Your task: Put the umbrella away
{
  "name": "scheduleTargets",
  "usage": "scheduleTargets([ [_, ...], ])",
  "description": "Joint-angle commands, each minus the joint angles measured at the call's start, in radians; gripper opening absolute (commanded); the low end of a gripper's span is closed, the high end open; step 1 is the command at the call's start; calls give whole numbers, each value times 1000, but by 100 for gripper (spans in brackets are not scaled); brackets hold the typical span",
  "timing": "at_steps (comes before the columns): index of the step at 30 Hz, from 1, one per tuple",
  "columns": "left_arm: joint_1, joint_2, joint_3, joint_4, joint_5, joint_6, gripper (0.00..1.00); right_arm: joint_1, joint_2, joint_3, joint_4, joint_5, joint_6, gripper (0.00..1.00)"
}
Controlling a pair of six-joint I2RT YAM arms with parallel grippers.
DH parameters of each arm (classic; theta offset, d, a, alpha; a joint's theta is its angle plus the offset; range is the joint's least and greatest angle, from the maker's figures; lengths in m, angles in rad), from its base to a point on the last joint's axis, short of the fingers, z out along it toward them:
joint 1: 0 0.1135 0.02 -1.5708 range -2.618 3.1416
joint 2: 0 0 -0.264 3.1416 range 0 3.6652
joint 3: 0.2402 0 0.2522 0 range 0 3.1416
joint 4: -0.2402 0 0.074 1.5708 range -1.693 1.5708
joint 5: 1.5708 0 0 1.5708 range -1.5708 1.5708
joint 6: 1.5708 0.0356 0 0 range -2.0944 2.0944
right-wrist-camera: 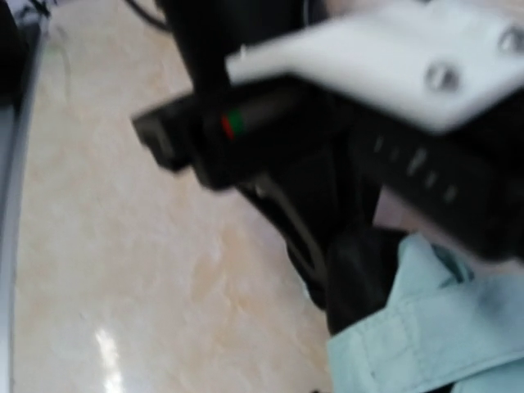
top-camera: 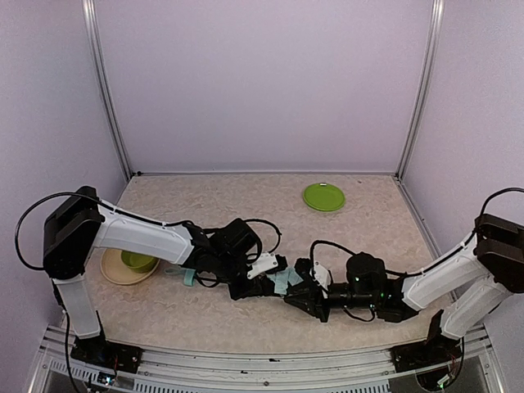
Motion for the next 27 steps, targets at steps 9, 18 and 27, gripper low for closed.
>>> scheduleTargets([
  [9, -36, 47, 2, -102, -83, 16, 0, -27, -232, -140, 0, 46, 304, 26],
  [18, -51, 55, 15, -116, -112, 18, 0, -152, -211, 96, -429, 104, 721, 42],
  [27, -65, 64, 30, -130, -135, 13, 0, -245, -45, 423, -848, 24, 740, 41],
])
